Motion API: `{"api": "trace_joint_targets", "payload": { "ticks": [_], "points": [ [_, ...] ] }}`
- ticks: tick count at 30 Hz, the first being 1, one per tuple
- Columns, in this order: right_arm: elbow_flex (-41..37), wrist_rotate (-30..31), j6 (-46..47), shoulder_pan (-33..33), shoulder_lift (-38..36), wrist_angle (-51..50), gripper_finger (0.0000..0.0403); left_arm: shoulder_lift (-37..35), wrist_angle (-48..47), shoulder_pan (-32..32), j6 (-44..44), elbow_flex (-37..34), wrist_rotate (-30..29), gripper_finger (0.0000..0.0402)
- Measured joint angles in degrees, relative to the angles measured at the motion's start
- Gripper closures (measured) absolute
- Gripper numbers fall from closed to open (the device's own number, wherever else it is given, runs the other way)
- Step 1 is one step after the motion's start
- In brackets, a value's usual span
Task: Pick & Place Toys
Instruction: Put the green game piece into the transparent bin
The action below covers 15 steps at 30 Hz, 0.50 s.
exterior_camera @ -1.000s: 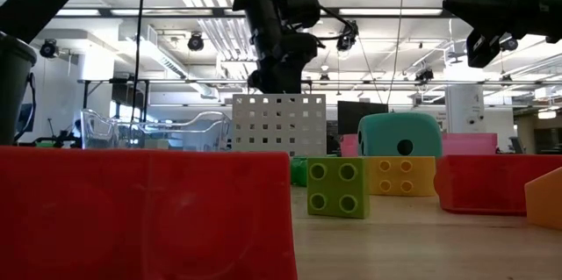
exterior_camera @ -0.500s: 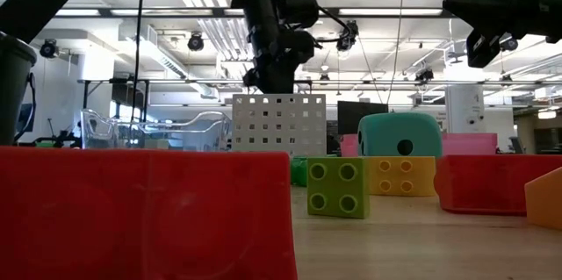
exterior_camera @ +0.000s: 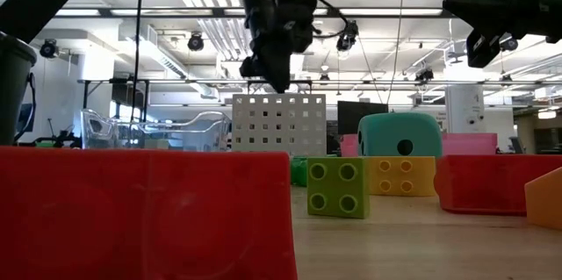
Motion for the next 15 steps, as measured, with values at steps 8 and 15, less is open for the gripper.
{"api": "trace_joint_targets", "payload": {
  "ticks": [8,15],
  "points": [
    [0.00,0.00,0.00,-0.02,0.02,0.01,0.0382,0.00,-1.57,-0.15,-1.12,5.79,-1.36,0.0324],
    [0.00,0.00,0.00,-0.01,0.01,0.00,0.0382,-0.02,-6.94,-3.62,3.01,9.62,-2.77,0.0324]
  ]
}}
